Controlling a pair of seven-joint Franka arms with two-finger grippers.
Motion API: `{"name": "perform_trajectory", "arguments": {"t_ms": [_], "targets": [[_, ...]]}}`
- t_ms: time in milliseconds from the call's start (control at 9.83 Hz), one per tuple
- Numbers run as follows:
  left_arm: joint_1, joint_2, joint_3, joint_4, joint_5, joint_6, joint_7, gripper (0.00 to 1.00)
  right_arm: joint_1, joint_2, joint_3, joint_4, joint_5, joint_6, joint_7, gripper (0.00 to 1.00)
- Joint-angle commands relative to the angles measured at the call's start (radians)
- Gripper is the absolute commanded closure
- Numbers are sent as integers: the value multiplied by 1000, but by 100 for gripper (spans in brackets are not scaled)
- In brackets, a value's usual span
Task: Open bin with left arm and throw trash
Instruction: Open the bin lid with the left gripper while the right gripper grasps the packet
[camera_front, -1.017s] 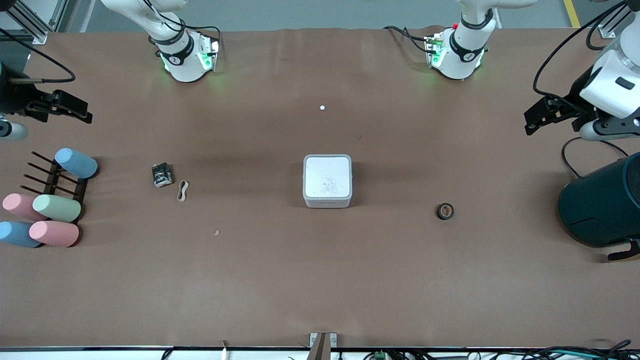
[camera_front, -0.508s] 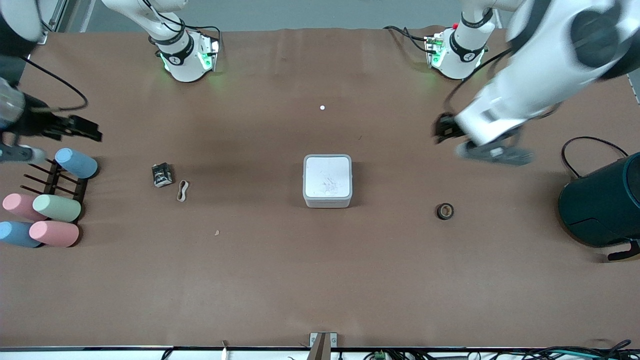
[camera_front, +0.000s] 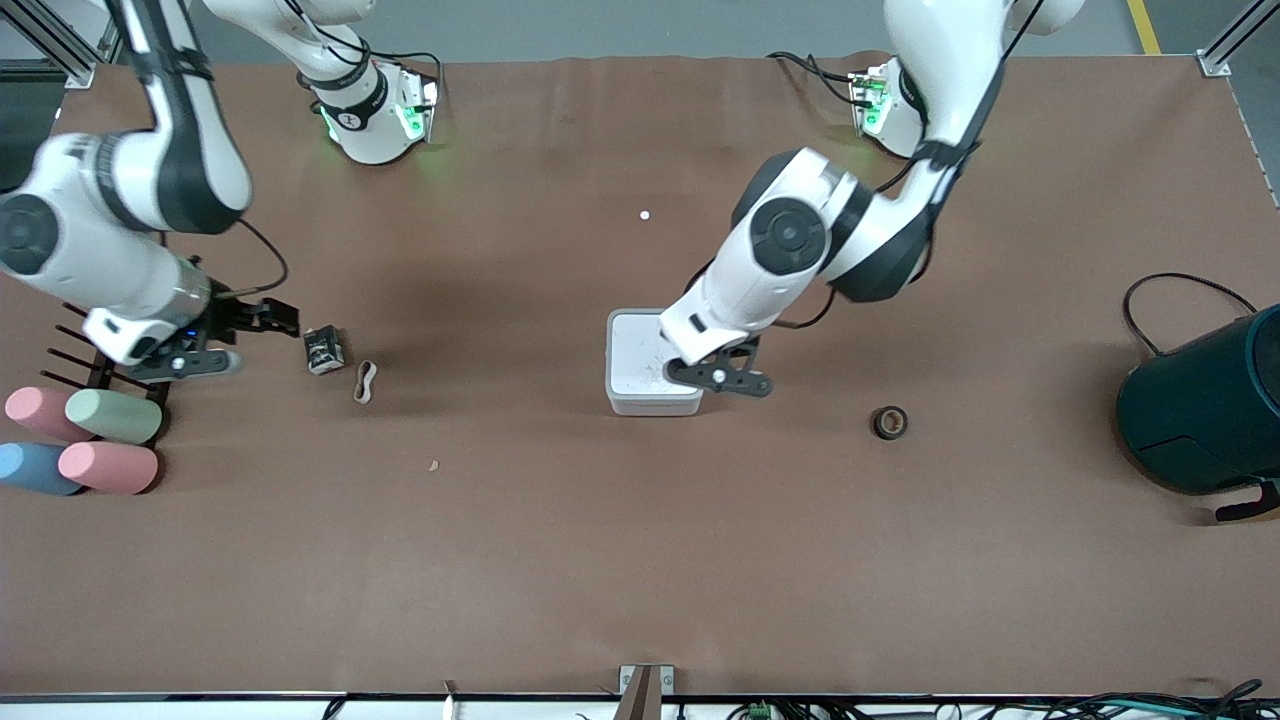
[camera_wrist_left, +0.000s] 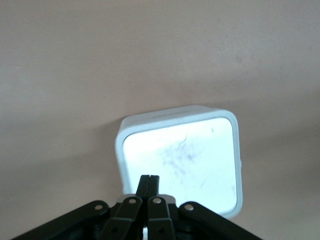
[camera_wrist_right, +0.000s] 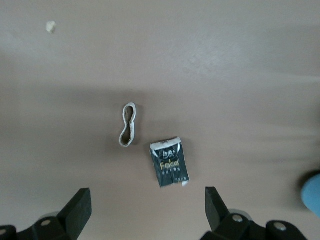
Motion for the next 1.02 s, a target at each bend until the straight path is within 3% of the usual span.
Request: {"name": "perform_trajectory", "arguments": {"t_ms": [0, 203, 407, 610, 814, 915], "targets": [[-36, 79, 10, 43, 9, 49, -33, 100, -31, 11, 5, -80, -1, 115, -75, 0], [-70, 143, 8, 42, 12, 99, -89, 100, -29, 109, 5, -80, -6, 201, -80, 0], [-64, 128, 16, 42, 13, 88, -104, 100, -35, 180, 4, -80, -33, 218, -113, 0], [-12, 12, 60, 60, 73, -119, -87, 100, -44, 229, 4, -78, -35, 229, -118, 0], [114, -25, 54, 60, 156, -222, 88, 100, -58, 265, 4, -89, -35, 226, -118, 0], [183, -27, 54, 41, 156, -236, 203, 99, -64, 265, 4, -92, -35, 226, -118, 6]]}}
